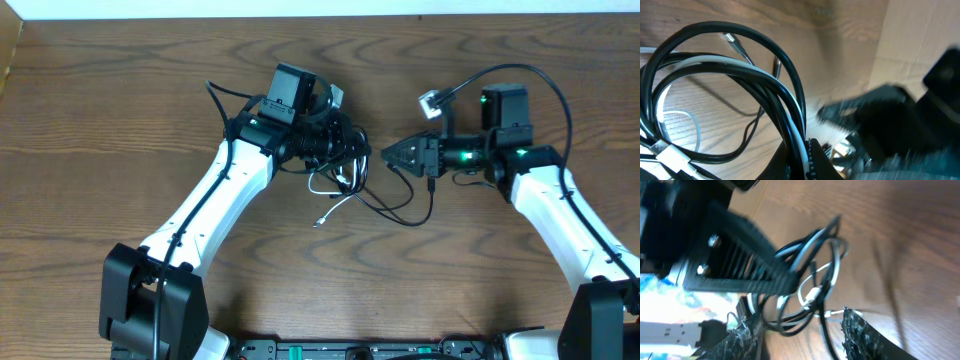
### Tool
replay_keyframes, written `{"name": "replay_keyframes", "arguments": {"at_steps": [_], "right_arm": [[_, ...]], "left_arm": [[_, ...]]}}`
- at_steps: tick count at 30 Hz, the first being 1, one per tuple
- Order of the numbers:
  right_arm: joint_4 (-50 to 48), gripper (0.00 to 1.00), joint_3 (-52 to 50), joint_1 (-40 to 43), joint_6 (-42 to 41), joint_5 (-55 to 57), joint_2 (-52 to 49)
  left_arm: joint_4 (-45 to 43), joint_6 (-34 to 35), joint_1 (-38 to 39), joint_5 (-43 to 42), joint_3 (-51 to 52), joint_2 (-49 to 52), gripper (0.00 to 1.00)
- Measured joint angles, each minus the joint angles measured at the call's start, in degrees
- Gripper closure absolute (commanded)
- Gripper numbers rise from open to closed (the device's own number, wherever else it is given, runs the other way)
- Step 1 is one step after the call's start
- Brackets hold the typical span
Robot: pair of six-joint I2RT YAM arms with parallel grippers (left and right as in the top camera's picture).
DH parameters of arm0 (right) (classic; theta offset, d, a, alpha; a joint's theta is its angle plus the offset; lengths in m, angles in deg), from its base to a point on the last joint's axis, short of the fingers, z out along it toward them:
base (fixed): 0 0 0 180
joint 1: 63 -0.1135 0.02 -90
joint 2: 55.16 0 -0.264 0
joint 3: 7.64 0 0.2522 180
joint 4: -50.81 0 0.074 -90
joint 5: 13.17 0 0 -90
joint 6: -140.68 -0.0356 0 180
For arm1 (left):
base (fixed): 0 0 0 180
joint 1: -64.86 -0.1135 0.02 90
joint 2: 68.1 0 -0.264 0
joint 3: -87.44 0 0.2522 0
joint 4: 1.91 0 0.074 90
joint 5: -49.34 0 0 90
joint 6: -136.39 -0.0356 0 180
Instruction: Untangle cables
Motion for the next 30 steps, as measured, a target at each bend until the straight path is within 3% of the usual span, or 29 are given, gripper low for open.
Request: {"name": "replay_keyframes", "arguments": {"at_steps": [13, 15, 17, 19, 23, 30], "right_arm": [[-1.11, 0.56, 0.00, -9.14, -11.37, 16.74, 0.00], [-1.49, 0.62, 0.00, -10.23, -12.39, 19.15, 0.00], [-1.40, 0.78, 0.00, -11.61, -13.81, 22.53, 0.00], [0.37, 0.86, 0.02, -12.41, -15.76, 26.84, 0.04], [5.55, 0.98, 0.00, -11.63, -18.99, 36.70, 0.04], [10.80, 0.99, 0.00, -5.92, -19.56, 44.92, 0.04]], "left_arm": [[-1.60, 9.64, 0.00, 0.24, 0.00, 0.00, 0.92], [-1.70, 10.62, -0.02, 0.28, 0.00, 0.00, 0.92], [-1.73, 11.45, -0.07, 0.50, 0.00, 0.00, 0.92], [-1.68, 11.61, -0.04, 0.46, 0.00, 0.00, 0.92], [-1.51, 9.94, 0.00, 0.46, 0.00, 0.00, 0.92], [1.70, -1.14, 0.00, 0.44, 0.00, 0.00, 0.92]]}}
